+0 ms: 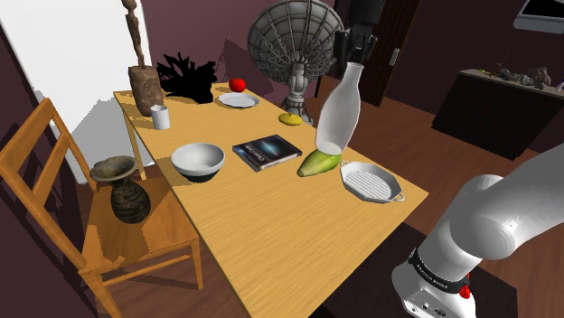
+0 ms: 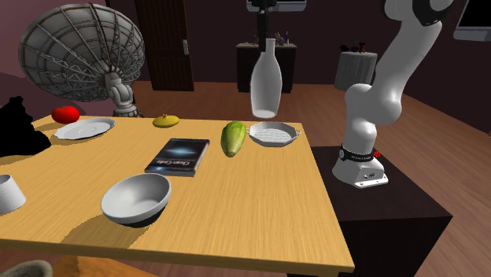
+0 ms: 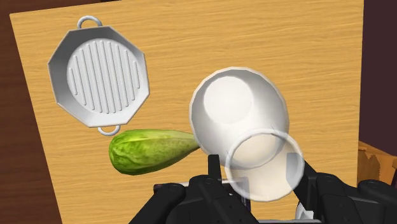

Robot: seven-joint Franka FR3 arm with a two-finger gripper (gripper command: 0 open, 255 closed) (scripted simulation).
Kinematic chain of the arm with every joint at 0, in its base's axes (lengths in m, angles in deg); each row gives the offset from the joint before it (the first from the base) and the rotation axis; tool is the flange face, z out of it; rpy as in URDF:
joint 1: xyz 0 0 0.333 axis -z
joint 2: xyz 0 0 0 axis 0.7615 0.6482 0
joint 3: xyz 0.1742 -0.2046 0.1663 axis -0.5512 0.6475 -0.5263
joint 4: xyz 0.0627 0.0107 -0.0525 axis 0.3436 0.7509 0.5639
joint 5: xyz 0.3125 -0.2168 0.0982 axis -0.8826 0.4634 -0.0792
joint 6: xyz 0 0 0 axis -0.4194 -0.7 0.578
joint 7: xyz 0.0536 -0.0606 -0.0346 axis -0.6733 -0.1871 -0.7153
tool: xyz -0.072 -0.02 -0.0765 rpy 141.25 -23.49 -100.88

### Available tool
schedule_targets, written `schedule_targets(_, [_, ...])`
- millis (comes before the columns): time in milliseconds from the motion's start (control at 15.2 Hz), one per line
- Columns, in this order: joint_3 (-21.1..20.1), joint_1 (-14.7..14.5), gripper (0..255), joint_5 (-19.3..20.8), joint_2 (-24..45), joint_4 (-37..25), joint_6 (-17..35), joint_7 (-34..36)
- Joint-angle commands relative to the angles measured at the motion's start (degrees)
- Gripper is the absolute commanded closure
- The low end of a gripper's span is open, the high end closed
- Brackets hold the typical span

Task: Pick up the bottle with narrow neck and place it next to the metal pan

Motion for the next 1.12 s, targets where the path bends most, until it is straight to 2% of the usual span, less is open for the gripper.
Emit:
schedule_targets(0, [0.1,0.0,255,0.0,-0.7,2.3,1.6,-0.1])
schedule_targets(1056, [0.0,0.0,255,-0.1,-4.0,17.7,13.8,-0.4])
